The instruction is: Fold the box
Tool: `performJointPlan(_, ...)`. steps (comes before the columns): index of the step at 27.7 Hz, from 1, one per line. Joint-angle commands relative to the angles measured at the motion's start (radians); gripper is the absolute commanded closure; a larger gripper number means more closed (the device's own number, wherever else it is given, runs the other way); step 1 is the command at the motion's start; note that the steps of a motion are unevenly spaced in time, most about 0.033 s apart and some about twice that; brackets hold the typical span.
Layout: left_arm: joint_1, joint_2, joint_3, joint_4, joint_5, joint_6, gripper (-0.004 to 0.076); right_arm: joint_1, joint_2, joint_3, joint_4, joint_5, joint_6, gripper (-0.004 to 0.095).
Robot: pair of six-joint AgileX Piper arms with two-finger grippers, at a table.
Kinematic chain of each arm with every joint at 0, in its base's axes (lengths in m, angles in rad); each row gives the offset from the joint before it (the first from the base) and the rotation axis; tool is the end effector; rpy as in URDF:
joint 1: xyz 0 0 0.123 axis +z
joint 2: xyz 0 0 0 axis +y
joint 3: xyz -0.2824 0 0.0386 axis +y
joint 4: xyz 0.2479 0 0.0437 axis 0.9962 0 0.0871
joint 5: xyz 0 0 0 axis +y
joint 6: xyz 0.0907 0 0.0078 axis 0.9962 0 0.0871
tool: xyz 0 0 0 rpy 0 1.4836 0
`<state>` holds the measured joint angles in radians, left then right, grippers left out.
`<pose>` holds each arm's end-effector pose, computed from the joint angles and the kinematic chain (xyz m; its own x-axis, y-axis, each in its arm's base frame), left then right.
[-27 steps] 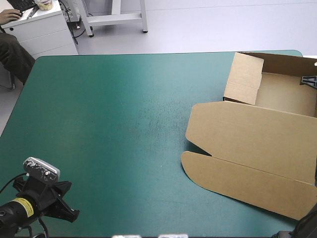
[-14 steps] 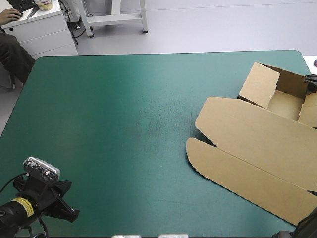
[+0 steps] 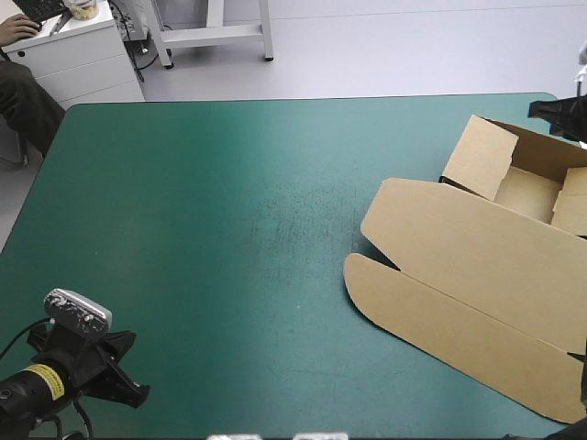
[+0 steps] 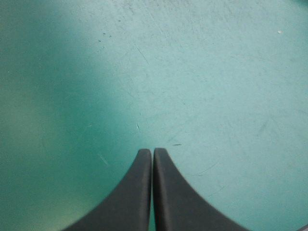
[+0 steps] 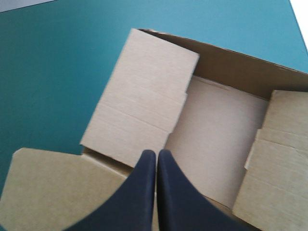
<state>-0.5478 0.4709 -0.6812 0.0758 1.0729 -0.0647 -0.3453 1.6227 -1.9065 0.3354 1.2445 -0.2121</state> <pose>0.0578 -0.0282 0.3164 -0.6102 0.3390 -0.7160 0.4619 0.8866 0.0262 0.3254 -0.0869 0.4490 -0.7199 0.1573 -0.6761 0.0571 0.9841 0.1682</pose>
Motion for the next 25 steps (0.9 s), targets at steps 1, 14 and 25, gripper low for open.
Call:
performJointPlan(1,0.000,0.005,-0.007,-0.032,-0.052,-0.009,0.0734,0.087,-0.087,-0.012,0.003,0.009,-0.011,0.0913)
performJointPlan(14,0.000,0.005,0.091,-0.039,-0.056,-0.009,0.0734,0.329,-0.333,0.430,-0.079,0.009,-0.024,0.0913)
performJointPlan(25,0.000,0.005,0.163,-0.076,-0.196,-0.009,0.0734,0.342,-0.765,1.009,0.041,-0.092,-0.150,0.0913)
